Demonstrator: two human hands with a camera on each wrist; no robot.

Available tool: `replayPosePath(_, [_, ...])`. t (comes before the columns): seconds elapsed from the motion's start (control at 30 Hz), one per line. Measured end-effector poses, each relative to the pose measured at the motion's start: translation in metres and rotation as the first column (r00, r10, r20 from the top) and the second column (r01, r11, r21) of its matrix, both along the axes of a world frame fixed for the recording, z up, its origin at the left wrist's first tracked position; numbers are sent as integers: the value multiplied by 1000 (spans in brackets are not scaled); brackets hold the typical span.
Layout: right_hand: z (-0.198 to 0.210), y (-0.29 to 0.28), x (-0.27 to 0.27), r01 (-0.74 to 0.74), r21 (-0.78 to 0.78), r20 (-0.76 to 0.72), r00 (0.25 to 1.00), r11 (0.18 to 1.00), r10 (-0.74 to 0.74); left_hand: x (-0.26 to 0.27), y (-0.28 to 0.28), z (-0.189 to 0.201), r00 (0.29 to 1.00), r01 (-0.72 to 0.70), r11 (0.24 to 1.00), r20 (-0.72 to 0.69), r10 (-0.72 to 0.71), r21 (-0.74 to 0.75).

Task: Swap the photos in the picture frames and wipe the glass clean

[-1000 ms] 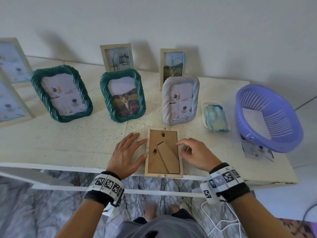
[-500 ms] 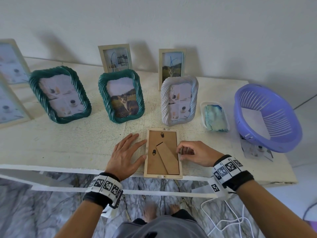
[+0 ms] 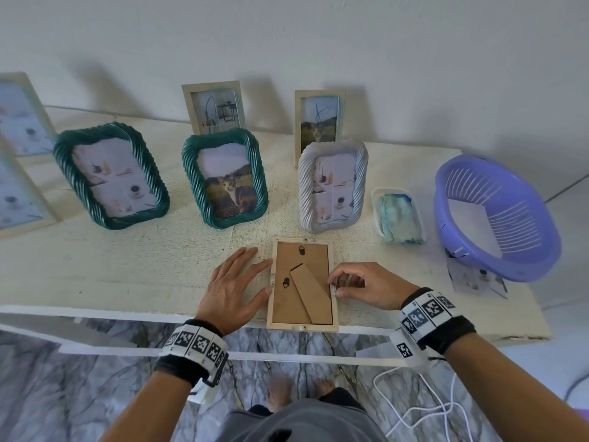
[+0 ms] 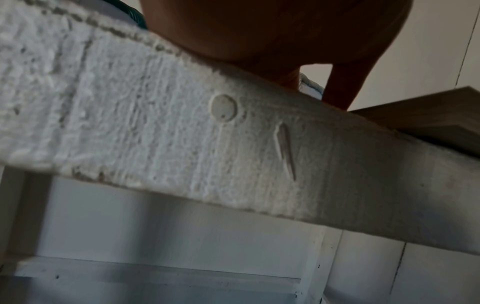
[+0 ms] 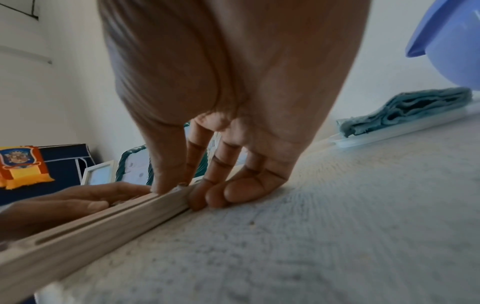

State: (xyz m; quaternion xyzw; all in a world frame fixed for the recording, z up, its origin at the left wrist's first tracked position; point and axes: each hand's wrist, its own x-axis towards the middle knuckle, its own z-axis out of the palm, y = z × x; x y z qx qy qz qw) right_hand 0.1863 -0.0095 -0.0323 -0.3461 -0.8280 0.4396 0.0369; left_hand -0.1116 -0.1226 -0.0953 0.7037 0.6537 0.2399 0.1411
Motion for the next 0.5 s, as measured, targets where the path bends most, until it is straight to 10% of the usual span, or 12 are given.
replayPosePath(0.5, [-18, -14, -18, 61, 311, 55, 995, 948, -82, 1, -1, 0, 1000, 4, 1000, -7, -4, -2])
